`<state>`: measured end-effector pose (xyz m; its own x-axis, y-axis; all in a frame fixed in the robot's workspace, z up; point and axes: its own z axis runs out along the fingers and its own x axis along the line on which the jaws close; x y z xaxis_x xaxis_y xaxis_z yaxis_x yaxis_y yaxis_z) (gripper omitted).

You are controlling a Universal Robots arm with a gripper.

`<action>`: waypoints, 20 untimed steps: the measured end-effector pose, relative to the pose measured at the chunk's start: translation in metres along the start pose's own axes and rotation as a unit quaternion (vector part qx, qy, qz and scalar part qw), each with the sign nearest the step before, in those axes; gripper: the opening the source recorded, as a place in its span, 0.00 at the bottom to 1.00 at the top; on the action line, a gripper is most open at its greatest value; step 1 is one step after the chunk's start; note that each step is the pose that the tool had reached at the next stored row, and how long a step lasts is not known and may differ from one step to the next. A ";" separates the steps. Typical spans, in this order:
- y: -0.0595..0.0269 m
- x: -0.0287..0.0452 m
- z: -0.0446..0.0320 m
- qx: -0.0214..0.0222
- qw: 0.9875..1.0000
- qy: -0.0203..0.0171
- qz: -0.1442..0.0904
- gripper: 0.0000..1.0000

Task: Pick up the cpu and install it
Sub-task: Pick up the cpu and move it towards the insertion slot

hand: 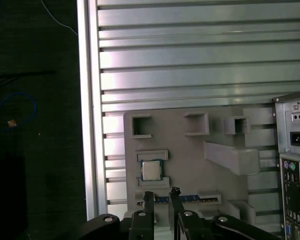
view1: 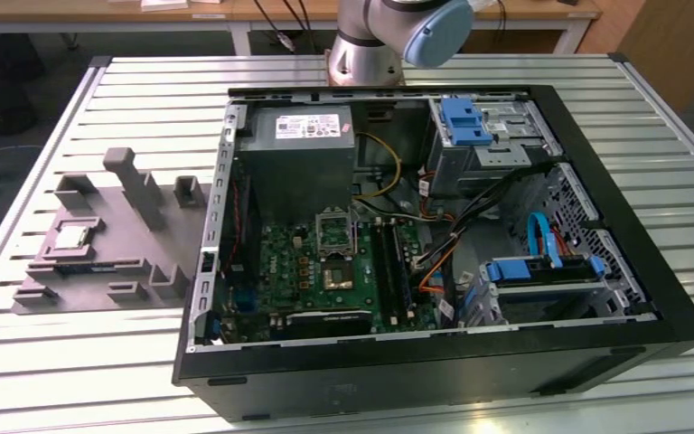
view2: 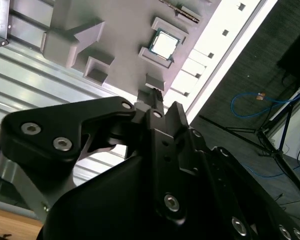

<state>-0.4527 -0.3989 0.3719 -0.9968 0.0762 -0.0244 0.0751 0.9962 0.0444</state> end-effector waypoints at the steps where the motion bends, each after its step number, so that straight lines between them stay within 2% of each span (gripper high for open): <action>1: 0.0000 0.0001 0.0000 0.000 1.000 0.000 0.000 0.29; 4: 0.0000 0.0004 0.0000 0.000 1.000 0.000 0.000 0.35; 6: -0.0001 0.0006 0.0000 0.000 1.000 0.000 0.000 0.47; 7: -0.0001 0.0006 0.0000 0.000 1.000 0.000 0.000 0.47; 9: -0.0001 0.0008 0.0000 0.000 1.000 0.000 0.000 0.58; 10: -0.0001 0.0010 0.0000 0.000 1.000 0.000 0.000 0.58; 11: -0.0001 0.0010 0.0000 0.000 1.000 0.000 0.000 0.65; 16: -0.0001 0.0013 0.0009 0.000 1.000 0.000 0.000 0.65; 20: -0.0003 0.0013 0.0042 -0.001 1.000 0.002 -0.030 0.65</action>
<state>-0.4539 -0.3989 0.3676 -0.9996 0.0169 -0.0235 0.0158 0.9989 0.0443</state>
